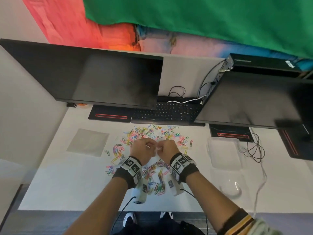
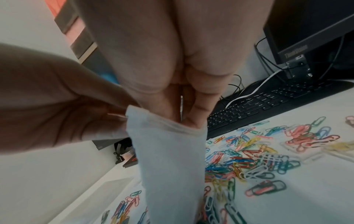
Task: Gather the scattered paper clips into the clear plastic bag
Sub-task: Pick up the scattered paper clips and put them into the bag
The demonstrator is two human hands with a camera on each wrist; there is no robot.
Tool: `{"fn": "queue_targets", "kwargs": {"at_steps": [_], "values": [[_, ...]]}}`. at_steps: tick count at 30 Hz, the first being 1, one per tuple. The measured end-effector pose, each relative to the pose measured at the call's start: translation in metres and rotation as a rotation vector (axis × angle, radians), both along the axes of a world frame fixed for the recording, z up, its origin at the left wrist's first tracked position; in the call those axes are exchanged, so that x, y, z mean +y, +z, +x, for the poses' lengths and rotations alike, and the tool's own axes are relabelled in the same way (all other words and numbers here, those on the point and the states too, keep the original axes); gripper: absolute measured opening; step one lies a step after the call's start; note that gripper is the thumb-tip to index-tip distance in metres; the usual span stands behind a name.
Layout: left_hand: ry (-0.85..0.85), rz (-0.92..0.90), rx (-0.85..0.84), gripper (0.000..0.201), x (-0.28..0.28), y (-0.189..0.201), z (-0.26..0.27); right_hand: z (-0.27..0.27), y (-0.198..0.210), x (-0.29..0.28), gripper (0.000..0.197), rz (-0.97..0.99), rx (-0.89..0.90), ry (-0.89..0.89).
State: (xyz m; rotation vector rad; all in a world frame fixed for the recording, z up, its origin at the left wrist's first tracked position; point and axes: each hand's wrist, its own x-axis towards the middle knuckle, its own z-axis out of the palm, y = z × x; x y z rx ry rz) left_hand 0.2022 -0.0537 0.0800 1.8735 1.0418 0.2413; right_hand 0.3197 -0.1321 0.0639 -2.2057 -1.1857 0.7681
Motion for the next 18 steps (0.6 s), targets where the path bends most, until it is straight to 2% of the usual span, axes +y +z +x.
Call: {"fn": "queue_targets", "kwargs": {"at_steps": [4, 6, 8, 10, 11, 12, 13, 14, 15, 16, 18], "values": [[0.036, -0.056, -0.036, 0.022, 0.0, 0.004, -0.003, 0.009, 0.014, -0.009, 0.026, -0.034, 0.095, 0.228], [0.054, -0.058, -0.053, 0.021, 0.002, 0.007, -0.006, 0.023, 0.016, -0.016, 0.023, 0.062, 0.273, 0.142], [0.083, -0.077, -0.067, 0.022, 0.005, 0.008, -0.009, 0.044, 0.008, -0.025, 0.022, 0.147, 0.461, -0.083], [0.119, -0.096, -0.077, 0.023, 0.007, 0.01, -0.014, 0.075, -0.02, -0.037, 0.025, 0.108, 0.388, -0.348], [0.136, -0.098, -0.077, 0.023, 0.008, 0.01, -0.016, 0.09, -0.036, -0.045, 0.039, 0.005, 0.307, -0.454], [0.155, -0.111, -0.077, 0.021, 0.01, 0.01, -0.018, 0.103, -0.052, -0.052, 0.066, -0.151, 0.233, -0.52], [0.177, -0.132, -0.082, 0.02, 0.01, 0.009, -0.021, 0.112, -0.068, -0.059, 0.095, -0.335, 0.181, -0.529], [0.198, -0.163, -0.096, 0.019, 0.009, 0.01, -0.023, 0.118, -0.084, -0.066, 0.114, -0.485, 0.141, -0.506], [0.209, -0.187, -0.111, 0.018, 0.008, 0.01, -0.025, 0.119, -0.091, -0.069, 0.122, -0.584, 0.088, -0.465], [0.222, -0.2, -0.117, 0.018, 0.008, 0.009, -0.025, 0.119, -0.095, -0.069, 0.121, -0.617, 0.03, -0.413], [0.224, -0.201, -0.117, 0.017, 0.006, 0.009, -0.027, 0.118, -0.093, -0.063, 0.111, -0.572, -0.05, -0.32]]}}
